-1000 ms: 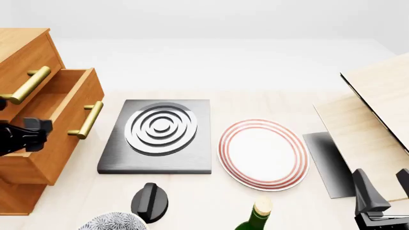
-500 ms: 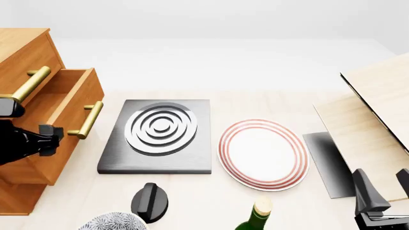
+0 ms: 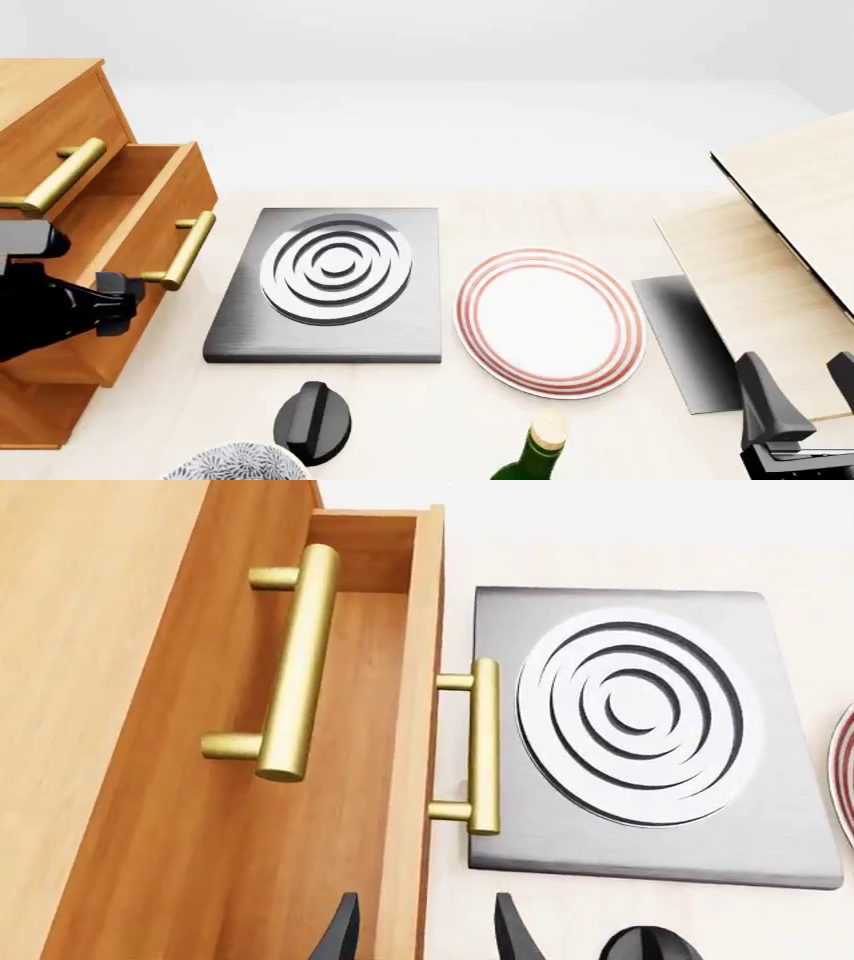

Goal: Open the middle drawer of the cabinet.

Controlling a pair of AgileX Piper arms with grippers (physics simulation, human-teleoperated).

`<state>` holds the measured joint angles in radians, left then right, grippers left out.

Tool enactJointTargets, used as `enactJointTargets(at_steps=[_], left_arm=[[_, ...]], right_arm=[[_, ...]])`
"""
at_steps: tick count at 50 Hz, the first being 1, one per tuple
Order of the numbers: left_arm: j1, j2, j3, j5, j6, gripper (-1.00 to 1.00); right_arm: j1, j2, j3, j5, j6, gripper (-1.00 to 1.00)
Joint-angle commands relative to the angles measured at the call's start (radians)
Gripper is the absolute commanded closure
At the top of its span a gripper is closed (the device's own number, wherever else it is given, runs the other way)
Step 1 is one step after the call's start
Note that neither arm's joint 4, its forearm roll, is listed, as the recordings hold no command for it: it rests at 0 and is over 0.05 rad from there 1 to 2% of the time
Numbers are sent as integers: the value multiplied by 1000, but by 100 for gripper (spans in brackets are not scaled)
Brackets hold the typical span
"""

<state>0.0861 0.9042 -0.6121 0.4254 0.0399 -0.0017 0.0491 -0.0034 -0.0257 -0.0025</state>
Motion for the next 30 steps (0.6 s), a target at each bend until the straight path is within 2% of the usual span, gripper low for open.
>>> enactJointTargets(at_steps=[1,17,18,19,30], left_arm=[[-20,13,20,-7,-14,-100],[-81,8,36,-2,-40,-100],[-101,9,39,2,-59,-100],[-95,-2,40,1,-35,-100],[-126,-6,43,11,-57,-100]], right_arm=[[1,-11,0,6,0,-100],[1,-11,0,6,0,-100],[1,-10,0,5,0,-100],[1,-11,0,6,0,-100],[1,-11,0,6,0,-100]])
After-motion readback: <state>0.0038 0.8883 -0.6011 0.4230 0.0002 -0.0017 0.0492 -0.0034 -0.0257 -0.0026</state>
